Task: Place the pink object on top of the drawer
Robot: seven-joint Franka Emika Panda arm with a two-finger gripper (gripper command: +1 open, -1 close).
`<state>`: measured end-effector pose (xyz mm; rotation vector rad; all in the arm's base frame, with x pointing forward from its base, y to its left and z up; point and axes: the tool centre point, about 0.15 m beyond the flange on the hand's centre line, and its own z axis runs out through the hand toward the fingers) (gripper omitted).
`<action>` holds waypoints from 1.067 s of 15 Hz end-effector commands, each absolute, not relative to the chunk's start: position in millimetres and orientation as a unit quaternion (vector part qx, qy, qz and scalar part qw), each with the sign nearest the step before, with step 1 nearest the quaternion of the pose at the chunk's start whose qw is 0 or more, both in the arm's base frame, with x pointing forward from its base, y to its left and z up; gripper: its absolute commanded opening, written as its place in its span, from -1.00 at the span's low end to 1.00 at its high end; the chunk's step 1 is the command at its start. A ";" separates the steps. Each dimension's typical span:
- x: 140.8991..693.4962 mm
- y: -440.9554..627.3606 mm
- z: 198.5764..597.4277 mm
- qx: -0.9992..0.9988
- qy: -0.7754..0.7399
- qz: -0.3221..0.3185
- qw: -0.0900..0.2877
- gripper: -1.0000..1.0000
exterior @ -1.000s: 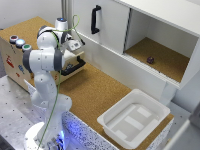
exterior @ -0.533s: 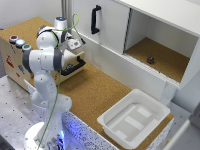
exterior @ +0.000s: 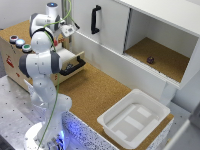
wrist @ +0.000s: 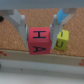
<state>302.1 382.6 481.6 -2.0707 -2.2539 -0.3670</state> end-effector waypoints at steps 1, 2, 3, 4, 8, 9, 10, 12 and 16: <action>276.4 424.0 485.1 -0.682 -0.724 -0.075 0.074 -1.00; 272.2 431.0 483.8 -0.679 -0.727 -0.074 0.077 -1.00; 270.4 438.2 482.9 -0.677 -0.728 -0.075 0.076 -1.00; 269.1 446.2 481.1 -0.672 -0.733 -0.077 0.076 -1.00; 273.8 475.5 462.4 -0.667 -0.739 -0.086 0.035 -1.00; 277.3 480.4 453.3 -0.669 -0.738 -0.088 0.014 -1.00; 281.1 483.2 442.4 -0.670 -0.738 -0.084 -0.007 -1.00; 289.1 484.2 426.9 -0.679 -0.730 -0.073 -0.018 -1.00; 296.5 472.8 446.0 -0.702 -0.707 -0.083 -0.004 1.00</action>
